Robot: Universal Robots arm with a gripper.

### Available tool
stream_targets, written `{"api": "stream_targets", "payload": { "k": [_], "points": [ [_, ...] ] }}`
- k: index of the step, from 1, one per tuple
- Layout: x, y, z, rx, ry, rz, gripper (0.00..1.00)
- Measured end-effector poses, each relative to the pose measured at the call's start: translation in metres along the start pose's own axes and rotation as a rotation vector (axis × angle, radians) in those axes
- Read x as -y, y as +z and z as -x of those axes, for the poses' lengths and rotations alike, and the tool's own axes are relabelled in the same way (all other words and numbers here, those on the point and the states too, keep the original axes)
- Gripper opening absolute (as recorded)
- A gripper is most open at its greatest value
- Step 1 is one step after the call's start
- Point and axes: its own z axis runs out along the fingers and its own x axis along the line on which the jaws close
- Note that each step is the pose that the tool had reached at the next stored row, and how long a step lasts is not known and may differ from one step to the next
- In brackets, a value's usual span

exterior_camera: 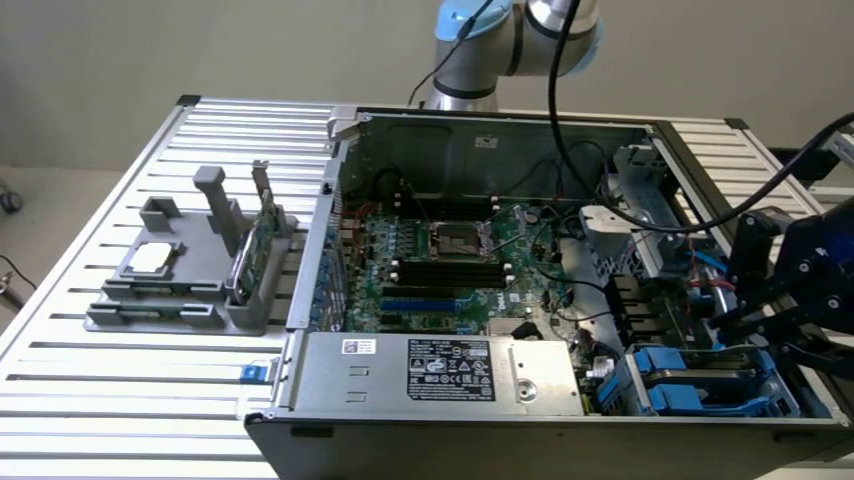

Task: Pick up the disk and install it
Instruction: 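Insert the first disk wire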

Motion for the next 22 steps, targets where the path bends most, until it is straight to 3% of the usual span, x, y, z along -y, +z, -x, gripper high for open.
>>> {"api": "stream_targets", "payload": {
  "k": [4,10,22],
  "points": [
    [0.0,-0.0001,0.0001,0.0123,0.024,-0.0013,0.18],
    [0.0001,-0.0001,0.0002,0.0317,0.06,-0.0085,0.18],
    [0.0002,-0.0002,0.0004,0.0526,0.145,-0.031,0.18]
  ]
}}
